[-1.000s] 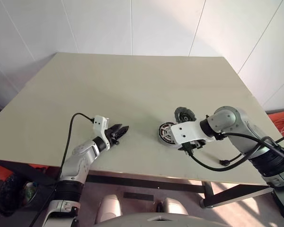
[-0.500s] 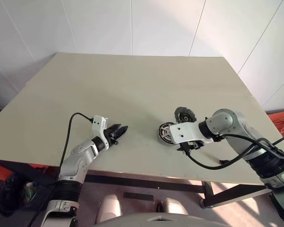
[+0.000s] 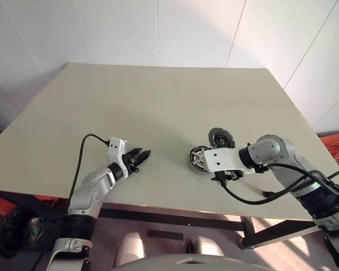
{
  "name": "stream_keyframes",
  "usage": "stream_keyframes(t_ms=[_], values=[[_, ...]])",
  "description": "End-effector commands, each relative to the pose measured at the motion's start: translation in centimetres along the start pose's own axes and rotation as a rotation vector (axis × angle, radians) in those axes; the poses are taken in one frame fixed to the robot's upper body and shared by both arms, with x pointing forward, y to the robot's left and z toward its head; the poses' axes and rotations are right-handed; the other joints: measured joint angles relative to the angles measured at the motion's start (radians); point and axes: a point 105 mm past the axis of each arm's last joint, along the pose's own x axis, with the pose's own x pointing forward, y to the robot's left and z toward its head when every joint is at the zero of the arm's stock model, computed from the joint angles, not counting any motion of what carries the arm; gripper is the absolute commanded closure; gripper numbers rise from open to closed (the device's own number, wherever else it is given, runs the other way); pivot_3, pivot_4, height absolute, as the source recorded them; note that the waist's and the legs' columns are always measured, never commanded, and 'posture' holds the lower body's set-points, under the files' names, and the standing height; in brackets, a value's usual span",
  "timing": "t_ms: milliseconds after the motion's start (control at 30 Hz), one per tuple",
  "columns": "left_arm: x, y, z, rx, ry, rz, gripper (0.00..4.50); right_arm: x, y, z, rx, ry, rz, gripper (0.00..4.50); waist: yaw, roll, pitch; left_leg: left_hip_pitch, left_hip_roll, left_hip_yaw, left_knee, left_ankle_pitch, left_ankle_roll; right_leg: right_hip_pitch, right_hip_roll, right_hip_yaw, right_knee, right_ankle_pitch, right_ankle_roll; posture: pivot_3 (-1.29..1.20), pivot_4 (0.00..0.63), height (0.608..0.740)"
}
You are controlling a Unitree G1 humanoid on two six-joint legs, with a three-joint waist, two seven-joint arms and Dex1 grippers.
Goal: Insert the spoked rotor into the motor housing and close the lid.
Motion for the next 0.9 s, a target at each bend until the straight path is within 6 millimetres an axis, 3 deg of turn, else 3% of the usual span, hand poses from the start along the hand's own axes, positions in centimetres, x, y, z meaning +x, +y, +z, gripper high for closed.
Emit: stream_keyframes(t_ms=[33,300,567,900], values=[[0.2,0.1,1.3,0.026,-0.026,-0.009,2.2,-0.2,0.1,-0.2,0.007,0.012,-0.004,1.96,0.0,0.0,0.0,0.0,0.0,0.0,0.0,0.0,0.0,0.0,0.0,0.0,0.0,0.0,0.0,0.0,0.0,0.74],[0.2,0.1,1.3,0.026,-0.027,-0.011,2.2,-0.8,-0.1,-0.1,-0.008,0.016,-0.02,1.96,0.001,0.0,0.0,0.0,0.0,0.0,0.0,0.0,0.0,0.0,0.0,0.0,0.0,0.0,-0.001,0.0,0.0,0.74],[0.2,0.1,1.2,0.024,-0.031,-0.009,2.2,-1.2,0.0,0.0,-0.02,0.019,-0.011,4.48,0.001,0.0,0.0,-0.001,0.0,0.0,-0.001,0.0,0.0,0.0,0.0,0.0,-0.001,0.0,-0.001,0.0,0.0,0.74],[0.3,0.0,1.2,0.022,-0.03,-0.012,2.2,-1.4,-0.5,0.3,-0.028,0.017,-0.021,4.48,0.001,0.0,0.0,-0.001,0.0,0.0,-0.001,0.0,0.0,-0.002,0.0,0.0,-0.002,0.001,-0.001,0.0,0.0,0.74]])
